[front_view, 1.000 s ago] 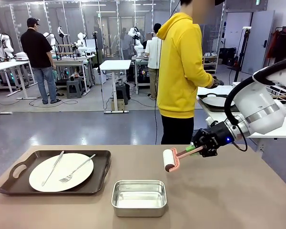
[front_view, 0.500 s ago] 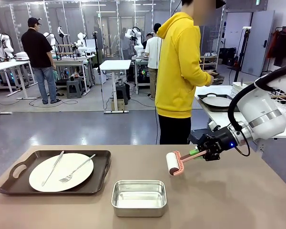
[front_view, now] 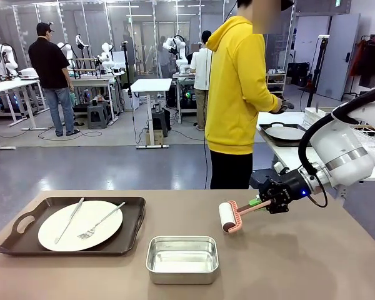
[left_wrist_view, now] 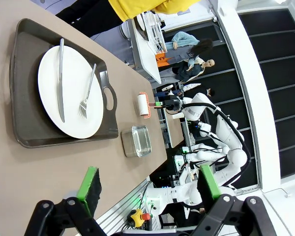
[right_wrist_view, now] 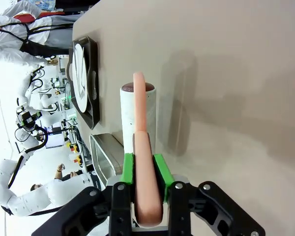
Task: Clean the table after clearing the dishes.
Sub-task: When the left (or right) Handle tray is removed, use the left hand (or right hand) to clean the left (or right) side of the table with the Lint Roller.
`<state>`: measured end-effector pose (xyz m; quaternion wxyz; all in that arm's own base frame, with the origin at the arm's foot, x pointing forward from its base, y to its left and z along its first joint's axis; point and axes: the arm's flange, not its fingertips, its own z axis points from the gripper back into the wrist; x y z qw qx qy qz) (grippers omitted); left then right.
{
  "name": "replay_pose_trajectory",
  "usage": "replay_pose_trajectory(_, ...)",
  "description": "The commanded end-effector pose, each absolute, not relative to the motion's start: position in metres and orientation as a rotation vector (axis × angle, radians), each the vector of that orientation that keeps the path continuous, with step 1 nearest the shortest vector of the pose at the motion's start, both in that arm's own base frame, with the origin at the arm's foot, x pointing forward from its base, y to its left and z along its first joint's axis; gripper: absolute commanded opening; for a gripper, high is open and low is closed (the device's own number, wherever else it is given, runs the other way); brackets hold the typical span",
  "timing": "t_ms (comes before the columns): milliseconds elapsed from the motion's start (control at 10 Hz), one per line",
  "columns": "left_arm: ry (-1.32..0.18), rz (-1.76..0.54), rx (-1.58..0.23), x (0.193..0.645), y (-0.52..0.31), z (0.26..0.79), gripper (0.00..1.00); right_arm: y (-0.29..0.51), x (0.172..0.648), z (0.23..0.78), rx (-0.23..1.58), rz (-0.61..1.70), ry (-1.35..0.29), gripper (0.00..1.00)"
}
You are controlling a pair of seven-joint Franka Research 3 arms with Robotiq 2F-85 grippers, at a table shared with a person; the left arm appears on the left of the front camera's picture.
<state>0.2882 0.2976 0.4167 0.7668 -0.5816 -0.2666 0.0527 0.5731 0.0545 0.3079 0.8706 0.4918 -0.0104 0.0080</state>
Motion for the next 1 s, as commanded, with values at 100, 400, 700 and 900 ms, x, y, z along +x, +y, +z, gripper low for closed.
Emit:
replay_pose_trajectory(100,-0.586,0.109,-1.262,0.286,0.299,0.419,1.00,0.065,0.573,0.303,0.984,-0.001,-0.056,0.22)
replay_pose_trajectory(400,-0.586,0.109,-1.262,0.286,0.299,0.419,1.00,0.064,0.575,0.298,0.894,-0.056,-0.117,0.22)
replay_pose_trajectory(700,-0.586,0.109,-1.262,0.286,0.299,0.419,1.00,0.059,0.576,0.294,0.800,-0.066,-0.177,0.22)
replay_pose_trajectory(900,-0.586,0.109,-1.262,0.286,0.299,0.419,1.00,0.057,0.572,0.294,0.784,-0.037,-0.185,0.22)
